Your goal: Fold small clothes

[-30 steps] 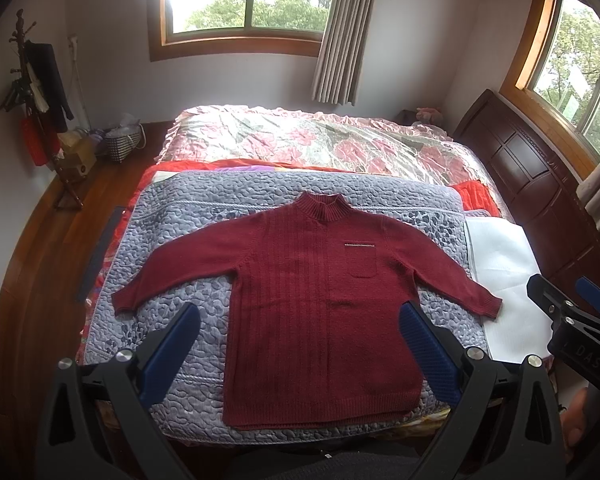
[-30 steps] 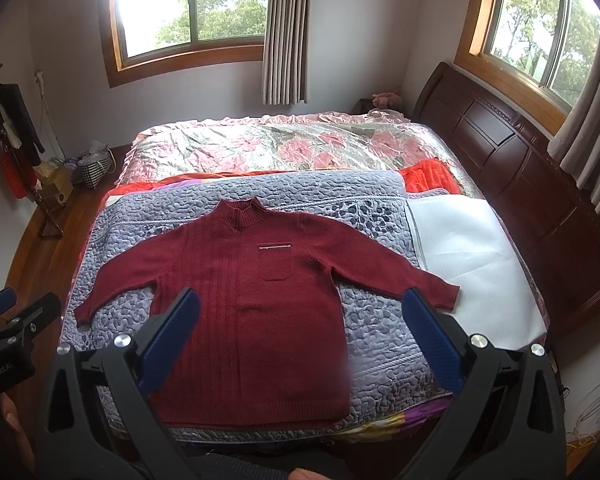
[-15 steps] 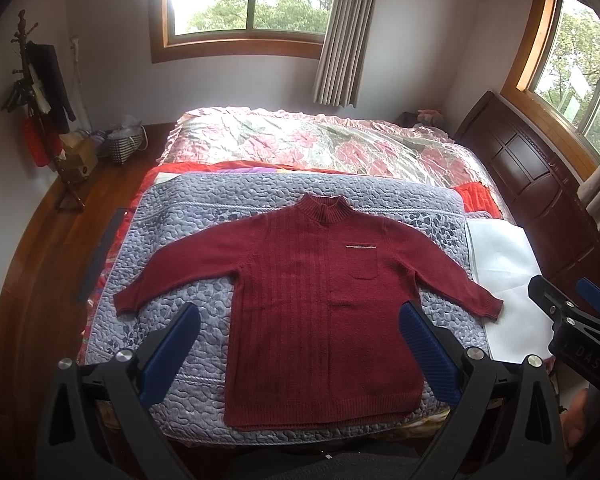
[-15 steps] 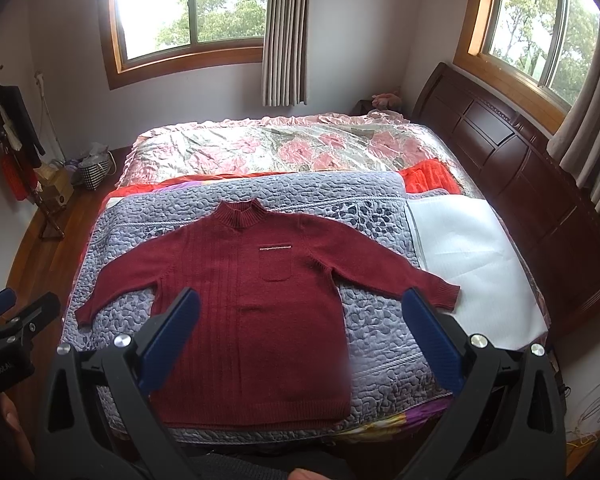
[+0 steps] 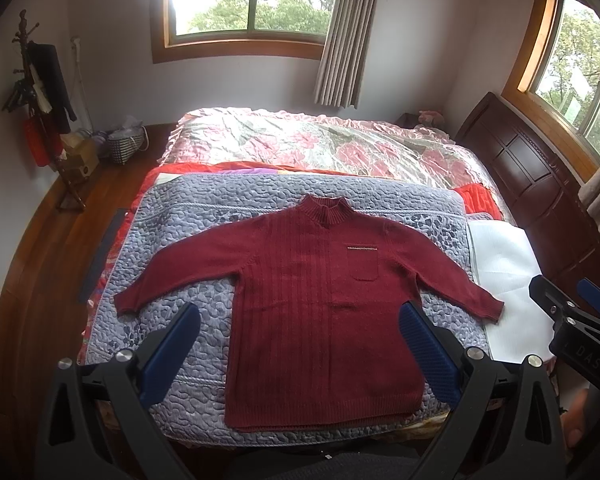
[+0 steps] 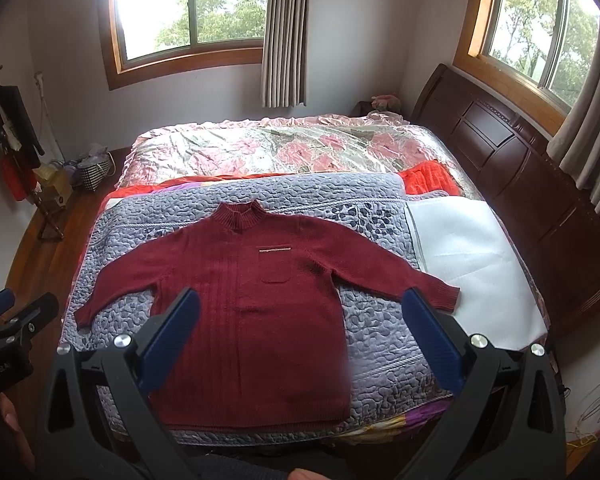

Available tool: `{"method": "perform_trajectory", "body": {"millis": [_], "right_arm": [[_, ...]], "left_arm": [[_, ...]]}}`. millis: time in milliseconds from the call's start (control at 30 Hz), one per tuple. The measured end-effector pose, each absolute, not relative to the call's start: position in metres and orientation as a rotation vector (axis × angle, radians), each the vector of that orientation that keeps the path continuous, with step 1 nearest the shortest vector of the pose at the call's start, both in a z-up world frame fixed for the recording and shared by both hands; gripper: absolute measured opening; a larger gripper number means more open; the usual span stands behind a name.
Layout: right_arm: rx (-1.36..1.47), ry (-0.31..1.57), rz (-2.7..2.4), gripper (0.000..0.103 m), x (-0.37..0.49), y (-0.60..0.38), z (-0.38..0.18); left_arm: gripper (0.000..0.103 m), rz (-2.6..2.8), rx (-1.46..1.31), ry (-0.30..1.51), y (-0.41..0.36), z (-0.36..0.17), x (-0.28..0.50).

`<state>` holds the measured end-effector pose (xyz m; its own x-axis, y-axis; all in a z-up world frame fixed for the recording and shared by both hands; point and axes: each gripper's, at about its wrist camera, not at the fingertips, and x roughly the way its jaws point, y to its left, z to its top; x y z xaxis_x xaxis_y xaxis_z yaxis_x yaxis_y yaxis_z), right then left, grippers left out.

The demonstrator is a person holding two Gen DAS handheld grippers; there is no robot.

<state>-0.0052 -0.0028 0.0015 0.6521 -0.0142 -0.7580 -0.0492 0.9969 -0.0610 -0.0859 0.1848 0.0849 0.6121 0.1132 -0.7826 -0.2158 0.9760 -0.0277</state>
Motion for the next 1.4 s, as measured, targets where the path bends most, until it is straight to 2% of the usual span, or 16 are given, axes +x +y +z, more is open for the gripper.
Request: {"method": "perform_trajectory", "body": {"millis": [1400], "right_arm": [[-0.100, 0.875, 0.028, 0.100, 0.036, 0.014, -0.004]], "left_arm": [[0.099, 0.216, -0.132, 0.868, 0.205, 0.075, -0.052]]}}
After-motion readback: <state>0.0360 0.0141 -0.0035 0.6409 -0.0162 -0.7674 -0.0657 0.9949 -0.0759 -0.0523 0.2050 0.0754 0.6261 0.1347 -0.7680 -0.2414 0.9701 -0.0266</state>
